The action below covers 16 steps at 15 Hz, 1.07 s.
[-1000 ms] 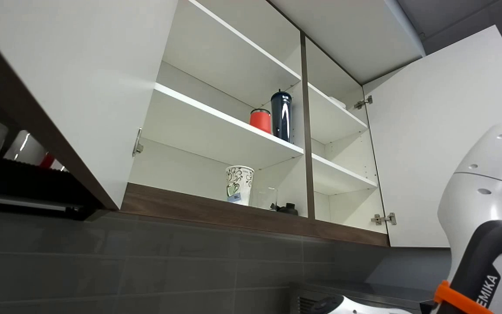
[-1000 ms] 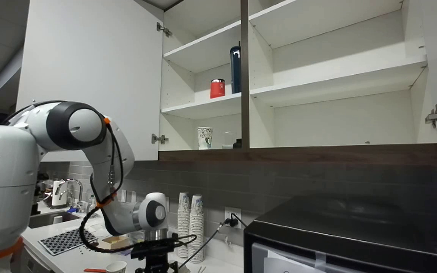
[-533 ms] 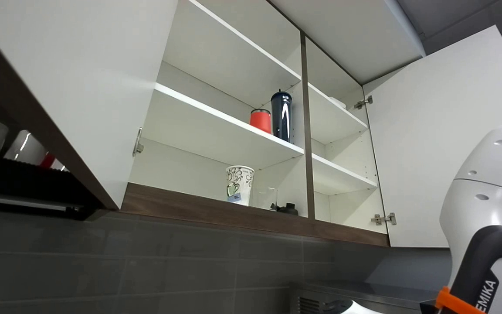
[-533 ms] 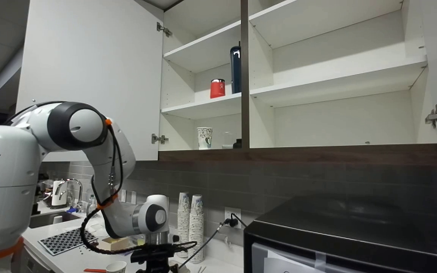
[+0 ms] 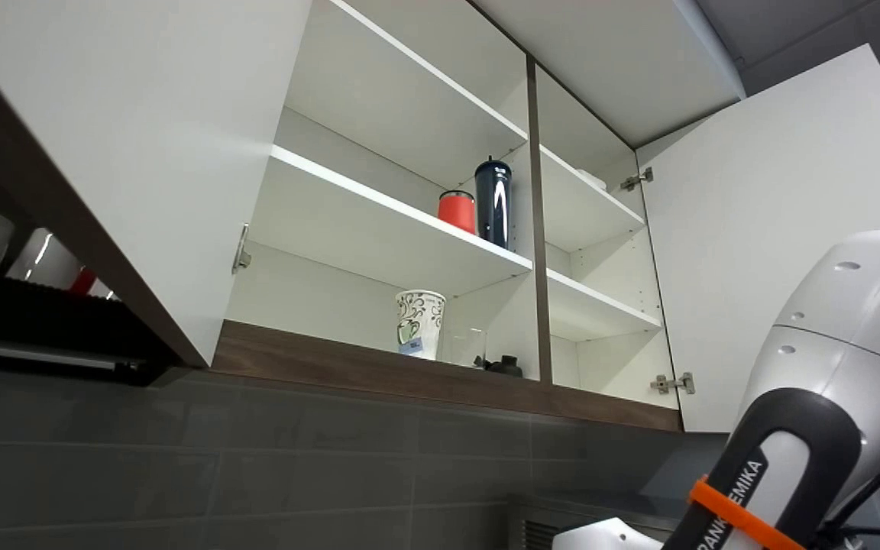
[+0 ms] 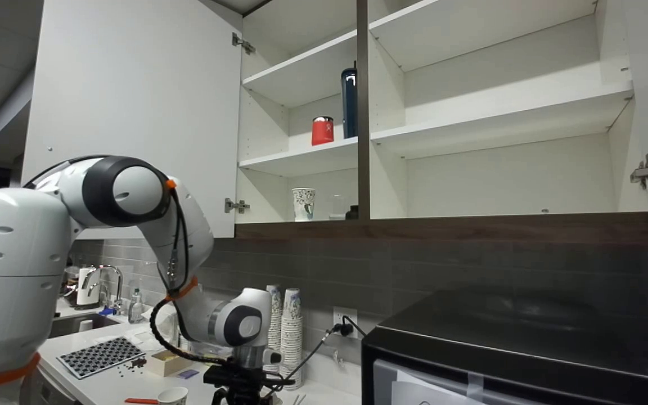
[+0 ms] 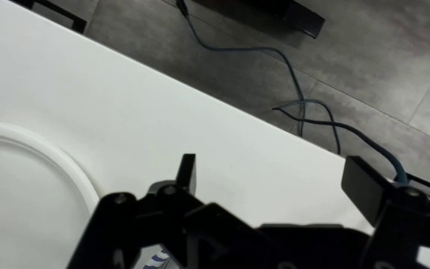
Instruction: Put the straws inside the tea cup then put the cup and side plate inside the top cupboard
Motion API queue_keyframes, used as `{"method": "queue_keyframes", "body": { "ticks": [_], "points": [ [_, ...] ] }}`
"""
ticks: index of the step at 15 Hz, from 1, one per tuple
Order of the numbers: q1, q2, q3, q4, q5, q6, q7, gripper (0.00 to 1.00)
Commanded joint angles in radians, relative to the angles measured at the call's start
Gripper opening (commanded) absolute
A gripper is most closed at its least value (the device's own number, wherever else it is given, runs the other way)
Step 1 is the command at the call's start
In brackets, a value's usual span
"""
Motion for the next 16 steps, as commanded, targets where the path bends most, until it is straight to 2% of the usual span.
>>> {"method": "queue_keyframes", "body": {
  "ticks": [1, 6, 9, 16],
  "points": [
    [-0.042, 0.079, -0.003, 0.034, 0.178, 0.063, -0.089, 1.0],
    [-0.097, 0.15, 0.014, 0.021, 0.313, 0.238, -0.172, 1.0],
    [-0.145, 0.176, 0.047, 0.006, 0.401, 0.331, -0.243, 1.0],
    [-0.28, 0.233, 0.142, 0.023, 0.639, 0.376, -0.404, 1.0]
  ]
}}
